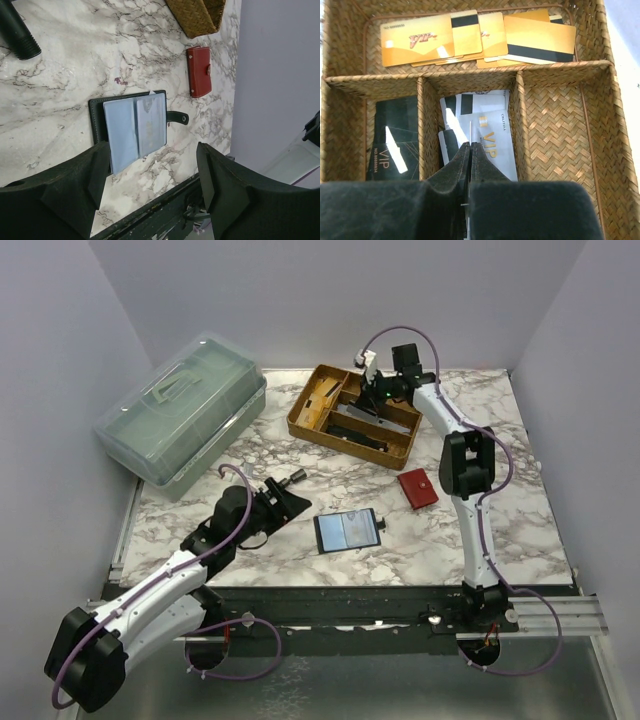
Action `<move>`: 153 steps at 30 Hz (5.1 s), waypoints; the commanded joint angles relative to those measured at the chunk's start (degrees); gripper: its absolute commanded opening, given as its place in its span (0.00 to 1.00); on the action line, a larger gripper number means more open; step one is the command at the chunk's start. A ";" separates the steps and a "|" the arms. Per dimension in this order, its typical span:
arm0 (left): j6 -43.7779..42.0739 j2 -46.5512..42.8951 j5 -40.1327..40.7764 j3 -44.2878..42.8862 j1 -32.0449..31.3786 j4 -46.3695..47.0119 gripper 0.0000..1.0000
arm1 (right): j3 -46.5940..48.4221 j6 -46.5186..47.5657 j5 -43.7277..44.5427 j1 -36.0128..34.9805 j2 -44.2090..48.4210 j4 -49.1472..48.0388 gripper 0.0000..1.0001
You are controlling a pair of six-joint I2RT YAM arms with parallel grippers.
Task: Take the credit cards out of the card holder
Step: Place the credit card in the storage box, then remove the credit card from the card holder.
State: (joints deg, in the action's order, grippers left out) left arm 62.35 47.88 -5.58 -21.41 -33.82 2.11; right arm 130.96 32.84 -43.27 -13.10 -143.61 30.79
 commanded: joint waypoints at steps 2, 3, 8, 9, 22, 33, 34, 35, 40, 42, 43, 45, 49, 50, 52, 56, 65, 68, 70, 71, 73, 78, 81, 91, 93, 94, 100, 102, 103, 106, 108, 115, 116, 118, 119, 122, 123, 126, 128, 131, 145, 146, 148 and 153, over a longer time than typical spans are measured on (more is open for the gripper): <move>1.75 -2.66 -0.98 1.09 0.25 0.62 0.76 | -7.37 5.72 12.94 -2.37 5.58 -9.56 0.01; 1.99 -3.15 -0.93 1.37 0.23 0.57 0.76 | -8.02 7.00 14.22 -2.83 5.91 -10.16 0.00; 2.17 -4.56 -0.50 1.98 0.18 0.24 0.76 | -14.17 13.45 23.18 -5.41 7.66 -17.26 0.00; 2.17 -4.75 -0.48 1.99 0.24 0.04 0.76 | -15.84 14.21 24.31 -5.86 8.43 -19.55 0.00; 3.42 -7.91 -0.34 3.90 0.27 -0.53 0.76 | -19.74 17.19 24.99 -8.25 8.31 -18.26 0.16; 2.98 -5.98 -2.32 2.59 0.17 -0.53 0.76 | -14.96 8.16 20.24 -8.24 12.39 -14.17 0.43; 2.92 -5.51 -2.67 2.34 0.24 -0.53 0.76 | -14.68 7.50 20.00 -8.25 13.10 -13.83 0.45; 2.85 -5.05 -2.94 2.03 0.22 -0.53 0.76 | -14.59 6.81 19.65 -8.25 13.97 -13.56 0.47; 1.64 -2.48 -4.30 0.62 0.28 -0.10 0.76 | -15.44 2.47 12.19 -7.89 20.48 -8.01 0.55; 1.01 -1.03 -5.16 -0.09 0.16 0.43 0.76 | -18.46 0.28 5.00 -7.54 24.68 -4.86 0.58; 0.68 -0.16 -5.78 -0.46 0.17 0.75 0.76 | -20.91 -0.46 -0.16 -7.30 27.05 -3.13 0.59; -0.08 1.73 -7.05 -1.15 0.17 1.48 0.76 | -27.08 -2.45 -9.18 -7.05 32.22 -0.43 0.60; -1.50 5.93 -9.18 -2.64 -0.01 2.54 0.76 | -43.54 -5.75 -22.17 -6.94 43.96 1.64 0.60; -1.79 7.00 -9.66 -3.05 -0.09 3.08 0.76 | -47.35 -6.15 -23.83 -6.94 46.34 2.07 0.60; -2.51 9.25 -10.17 -3.84 -0.76 4.17 0.76 | -55.53 -6.26 -24.92 -6.94 50.79 2.37 0.61; -4.25 13.89 -10.14 -5.72 -2.77 6.15 0.75 | -68.30 -9.65 -23.96 -6.53 58.71 -1.38 0.61; -5.44 20.84 -7.98 -8.03 -6.56 11.07 0.73 | -82.62 -17.02 -25.06 -1.95 66.58 -10.66 0.59; -5.25 21.19 -4.79 -8.29 -8.19 11.28 0.73 | -84.82 -17.15 -23.66 -1.50 67.87 -11.41 0.59; -4.62 21.55 -2.79 -8.30 -9.27 11.65 0.73 | -86.96 -20.36 -21.46 -1.49 68.89 -14.28 0.58; -4.26 21.82 -1.82 -8.30 -9.86 11.81 0.73 | -88.14 -22.70 -19.97 -1.49 69.42 -16.00 0.57; -3.56 22.43 -0.53 -8.42 -10.85 11.99 0.69 | -89.44 -25.33 -18.24 -1.49 70.21 -18.22 0.55; -2.59 24.23 1.52 -9.22 -12.73 11.96 0.67 | -89.92 -28.53 -14.99 -1.40 70.16 -19.76 0.50; -2.67 25.90 2.65 -10.29 -13.93 11.96 0.66 | -89.45 -29.07 -15.07 -1.48 68.65 -19.26 0.42; -2.45 33.99 8.79 -15.59 -19.48 9.64 0.56 | -88.01 -30.27 -13.13 -1.49 65.18 -17.56 0.18; -2.35 36.06 10.34 -17.23 -20.67 8.05 0.55 | -88.58 -31.74 -13.13 -1.42 64.99 -18.34 0.13; -2.28 37.08 11.08 -17.83 -21.22 7.24 0.55 | -88.98 -32.52 -12.63 -1.56 64.82 -18.91 0.11; -0.93 41.68 14.97 -20.68 -22.38 2.00 0.45 | -88.41 -33.50 -6.17 -3.17 59.93 -19.16 0.00; -0.15 41.97 17.19 -20.96 -22.51 -0.34 0.41 | -87.69 -34.76 -3.32 -3.81 57.86 -19.42 0.00; 0.14 41.88 17.98 -20.89 -22.54 -1.03 0.40 | -87.39 -34.99 -1.59 -4.56 57.04 -19.59 0.00; 0.98 41.24 19.79 -20.20 -22.51 -2.01 0.38 | -86.28 -35.21 2.75 -7.81 55.37 -19.69 0.00; 1.19 41.19 20.16 -19.70 -22.56 -2.02 0.35 | -85.49 -35.21 6.09 -10.05 54.13 -19.52 0.00; 0.94 43.74 19.22 -19.74 -22.55 -2.64 0.25 | -83.11 -34.75 14.13 -11.93 50.98 -17.80 0.00; 0.93 44.08 19.20 -19.85 -22.57 -3.47 0.24 | -82.94 -34.55 14.89 -12.19 50.79 -17.45 0.00; 1.08 44.66 19.21 -20.28 -22.44 -4.76 0.20 | -82.84 -34.20 16.01 -13.05 50.79 -17.09 0.00; 1.17 44.97 19.23 -20.45 -22.45 -5.43 0.20 | -82.92 -34.02 16.33 -13.53 50.75 -17.03 0.00; 1.35 45.80 18.97 -20.98 -22.44 -6.70 0.16 | -82.67 -33.38 17.48 -14.90 50.16 -16.54 0.00; 1.37 46.12 18.90 -21.22 -22.37 -7.21 0.15 | -82.61 -33.37 17.84 -15.18 49.83 -16.40 0.00; 1.36 46.64 18.56 -21.74 -22.34 -8.22 0.15 | -81.81 -33.37 19.07 -15.94 49.10 -15.75 0.00; 1.45 46.74 18.15 -21.70 -22.23 -8.29 0.15 | -81.38 -31.66 20.02 -16.52 48.73 -15.40 0.00; 1.65 46.95 17.51 -21.42 -22.17 -8.26 0.15 | -80.61 -31.01 17.87 -16.92 48.72 -14.48 0.00; 3.38 42.42 14.60 -16.74 -21.32 -0.82 0.24 | -78.53 -27.78 3.25 -19.06 49.67 -11.79 0.00; 4.23 41.36 14.17 -15.42 -21.02 1.06 0.26 | -78.39 -28.24 2.98 -19.00 49.45 -11.95 0.00; 7.00 38.85 13.94 -12.36 -20.54 4.13 0.32 | -77.74 -28.87 2.45 -19.06 48.50 -11.86 0.00; 14.58 28.85 16.59 -3.74 -19.88 9.57 0.51 | -75.48 -30.23 -0.06 -19.02 45.57 -10.98 0.00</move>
State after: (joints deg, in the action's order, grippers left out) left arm 70.02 83.09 9.87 -31.51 -54.33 8.29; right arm 53.06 4.23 -38.98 -31.81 -95.42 18.22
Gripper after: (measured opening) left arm 0.439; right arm 0.006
